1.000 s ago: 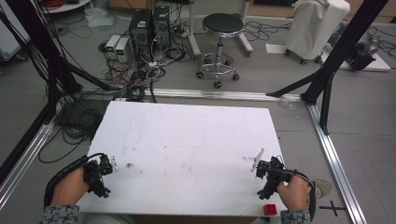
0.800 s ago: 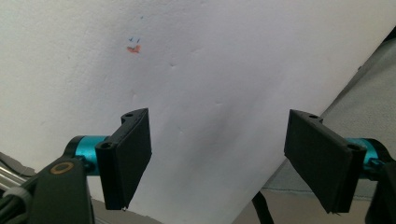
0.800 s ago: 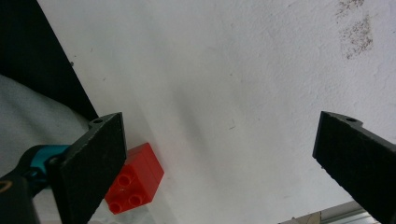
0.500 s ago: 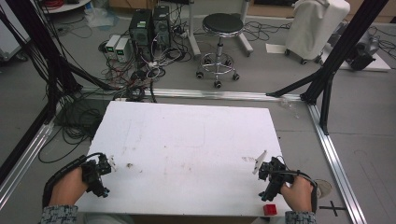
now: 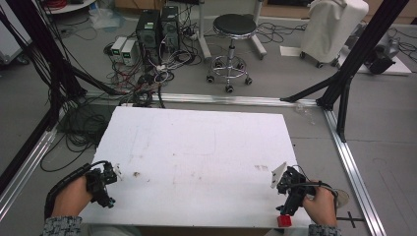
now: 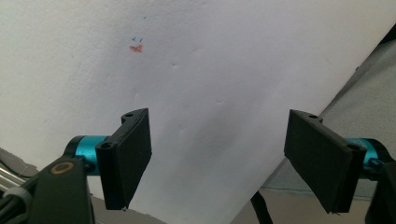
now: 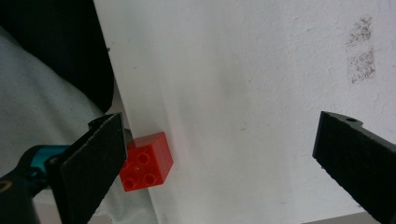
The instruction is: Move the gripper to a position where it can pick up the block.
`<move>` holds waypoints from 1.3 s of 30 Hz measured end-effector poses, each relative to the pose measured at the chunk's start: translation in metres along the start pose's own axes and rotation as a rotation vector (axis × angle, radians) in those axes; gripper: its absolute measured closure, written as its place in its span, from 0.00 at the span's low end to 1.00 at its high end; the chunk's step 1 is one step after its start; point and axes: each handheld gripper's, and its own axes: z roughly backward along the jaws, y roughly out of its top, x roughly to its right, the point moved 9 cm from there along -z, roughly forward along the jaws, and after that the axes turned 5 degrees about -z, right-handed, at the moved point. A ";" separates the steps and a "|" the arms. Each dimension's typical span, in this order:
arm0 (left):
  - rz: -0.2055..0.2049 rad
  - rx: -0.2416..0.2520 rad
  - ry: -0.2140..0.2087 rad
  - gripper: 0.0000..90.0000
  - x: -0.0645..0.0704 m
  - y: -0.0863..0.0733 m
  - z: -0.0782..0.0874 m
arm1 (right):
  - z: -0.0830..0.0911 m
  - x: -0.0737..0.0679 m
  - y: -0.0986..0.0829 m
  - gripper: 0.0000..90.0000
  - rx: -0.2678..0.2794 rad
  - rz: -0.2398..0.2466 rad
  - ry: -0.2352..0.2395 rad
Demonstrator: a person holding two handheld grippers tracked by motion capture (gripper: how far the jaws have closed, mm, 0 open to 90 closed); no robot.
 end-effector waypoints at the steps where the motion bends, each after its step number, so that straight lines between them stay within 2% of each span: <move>1: 0.001 0.001 0.001 0.26 0.000 0.000 0.000 | 0.001 -0.002 -0.001 0.02 0.000 0.023 0.001; 13: -0.001 0.012 -0.001 0.26 0.000 0.001 0.001 | 0.001 -0.012 -0.006 0.02 -0.005 0.133 -0.005; 17: 0.003 0.014 0.003 0.26 -0.001 0.001 0.002 | 0.001 -0.013 -0.008 0.02 -0.003 0.151 -0.010; 22: 0.001 0.015 -0.004 0.26 0.000 0.001 0.002 | -0.004 -0.017 -0.014 0.02 -0.031 0.159 -0.007; 23: 0.000 0.014 -0.005 0.26 0.000 0.001 0.002 | -0.005 -0.018 -0.015 0.02 -0.033 0.180 -0.002; 27: -0.006 0.011 -0.007 0.26 0.001 0.002 0.001 | -0.016 -0.027 -0.029 0.02 -0.075 0.201 0.008; 34: -0.008 0.013 -0.004 0.26 0.002 0.004 -0.001 | -0.022 -0.036 -0.039 0.02 -0.090 0.220 0.016; 39: -0.006 0.016 -0.006 0.26 0.002 0.005 0.000 | -0.033 -0.043 -0.046 0.02 -0.100 0.234 0.028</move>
